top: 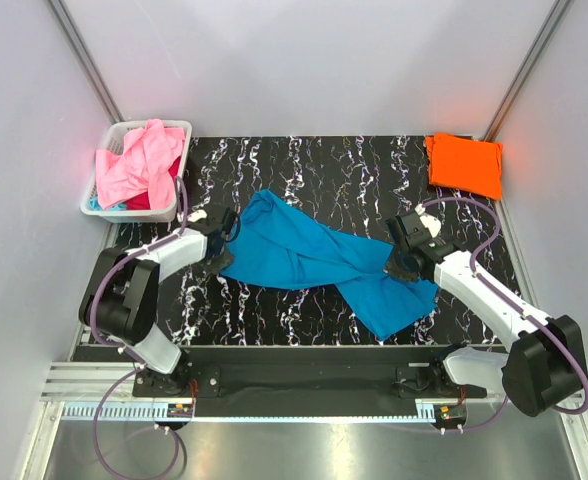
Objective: Fold and stack the t-shirts
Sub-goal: Flatten the tshirt out
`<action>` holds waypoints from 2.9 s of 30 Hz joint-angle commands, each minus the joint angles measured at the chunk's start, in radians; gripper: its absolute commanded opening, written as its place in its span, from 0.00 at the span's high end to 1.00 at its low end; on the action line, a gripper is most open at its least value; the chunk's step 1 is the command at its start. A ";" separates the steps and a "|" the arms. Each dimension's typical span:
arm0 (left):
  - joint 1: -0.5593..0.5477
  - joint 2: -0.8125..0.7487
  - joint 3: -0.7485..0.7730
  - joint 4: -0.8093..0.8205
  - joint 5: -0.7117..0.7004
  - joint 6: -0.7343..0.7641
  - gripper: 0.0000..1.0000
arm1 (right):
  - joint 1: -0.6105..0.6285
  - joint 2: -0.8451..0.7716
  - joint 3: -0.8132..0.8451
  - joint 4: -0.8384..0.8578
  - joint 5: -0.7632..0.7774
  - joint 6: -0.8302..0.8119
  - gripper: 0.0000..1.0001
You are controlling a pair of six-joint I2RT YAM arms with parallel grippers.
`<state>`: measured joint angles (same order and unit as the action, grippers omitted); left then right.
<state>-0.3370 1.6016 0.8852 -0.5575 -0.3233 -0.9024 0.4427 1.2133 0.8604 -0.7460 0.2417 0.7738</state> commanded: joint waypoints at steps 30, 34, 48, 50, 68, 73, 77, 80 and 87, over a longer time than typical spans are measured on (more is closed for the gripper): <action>0.010 -0.565 0.348 -0.191 0.173 0.243 1.00 | 0.005 -0.216 0.388 -0.291 0.211 -0.073 1.00; 0.010 -0.591 0.426 -0.190 0.199 0.356 1.00 | 0.007 -0.254 0.508 -0.322 0.232 -0.200 1.00; 0.010 -0.609 0.696 -0.203 0.257 0.470 1.00 | 0.007 -0.242 0.836 -0.326 0.216 -0.418 1.00; 0.010 -0.627 0.692 -0.219 0.262 0.464 1.00 | 0.005 -0.253 0.818 -0.331 0.183 -0.413 1.00; 0.010 -0.632 0.433 -0.363 -0.057 0.195 1.00 | 0.005 0.197 0.244 0.212 -0.590 -0.156 1.00; 0.010 -0.618 0.416 -0.361 -0.065 0.201 1.00 | 0.007 0.354 0.267 0.263 -0.713 -0.189 0.70; 0.010 -0.612 0.422 -0.361 -0.074 0.214 1.00 | 0.010 0.309 0.276 0.263 -0.555 -0.203 0.38; 0.010 -0.614 0.426 -0.361 -0.076 0.220 1.00 | 0.010 0.264 0.287 0.234 -0.419 -0.214 0.33; 0.010 -0.612 0.417 -0.360 -0.076 0.218 1.00 | 0.011 0.223 0.298 0.076 -0.115 -0.163 0.36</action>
<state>-0.3290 0.9905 1.2980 -0.9539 -0.3710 -0.6895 0.4473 1.4685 1.1240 -0.5903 -0.0650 0.5838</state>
